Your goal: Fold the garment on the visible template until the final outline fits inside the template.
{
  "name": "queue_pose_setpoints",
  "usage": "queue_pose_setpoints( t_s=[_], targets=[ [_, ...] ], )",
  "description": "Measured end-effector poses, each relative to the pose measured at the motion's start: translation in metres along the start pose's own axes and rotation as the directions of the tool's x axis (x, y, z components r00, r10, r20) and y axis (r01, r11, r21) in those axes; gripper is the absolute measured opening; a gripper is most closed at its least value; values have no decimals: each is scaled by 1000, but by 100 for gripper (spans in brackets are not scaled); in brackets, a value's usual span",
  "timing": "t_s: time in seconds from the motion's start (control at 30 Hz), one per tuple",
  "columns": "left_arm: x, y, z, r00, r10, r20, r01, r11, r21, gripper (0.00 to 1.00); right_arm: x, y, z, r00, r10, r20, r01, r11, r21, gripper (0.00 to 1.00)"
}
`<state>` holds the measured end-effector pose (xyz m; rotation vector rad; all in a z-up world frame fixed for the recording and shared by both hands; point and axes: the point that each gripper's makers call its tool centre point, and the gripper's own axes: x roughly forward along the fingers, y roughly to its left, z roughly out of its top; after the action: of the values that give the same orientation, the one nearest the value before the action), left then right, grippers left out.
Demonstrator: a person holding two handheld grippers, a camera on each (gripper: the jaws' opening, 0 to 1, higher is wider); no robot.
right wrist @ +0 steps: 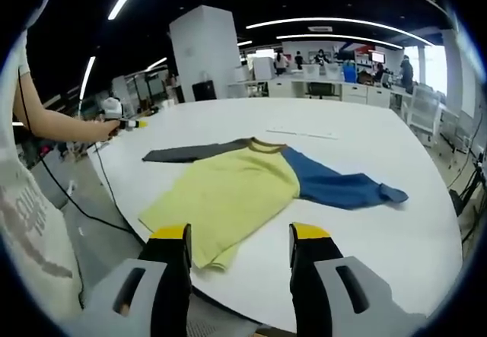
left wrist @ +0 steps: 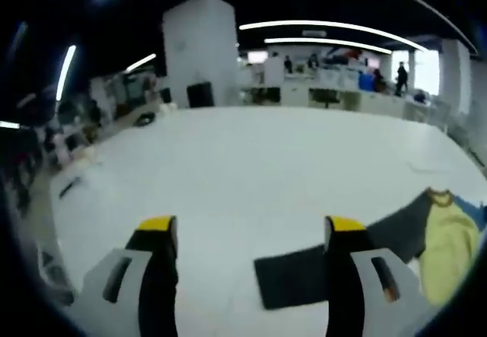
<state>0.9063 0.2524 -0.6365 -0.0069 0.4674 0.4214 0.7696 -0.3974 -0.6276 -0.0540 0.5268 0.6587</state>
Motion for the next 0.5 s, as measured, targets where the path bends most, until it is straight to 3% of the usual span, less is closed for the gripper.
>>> queue_pose_setpoints(
  t_s=[0.5],
  targets=[
    [-12,-15,-1,998,-62,7,61,997,48,72,0,2,1,1000,0,12,0,1000,-3,51]
  ],
)
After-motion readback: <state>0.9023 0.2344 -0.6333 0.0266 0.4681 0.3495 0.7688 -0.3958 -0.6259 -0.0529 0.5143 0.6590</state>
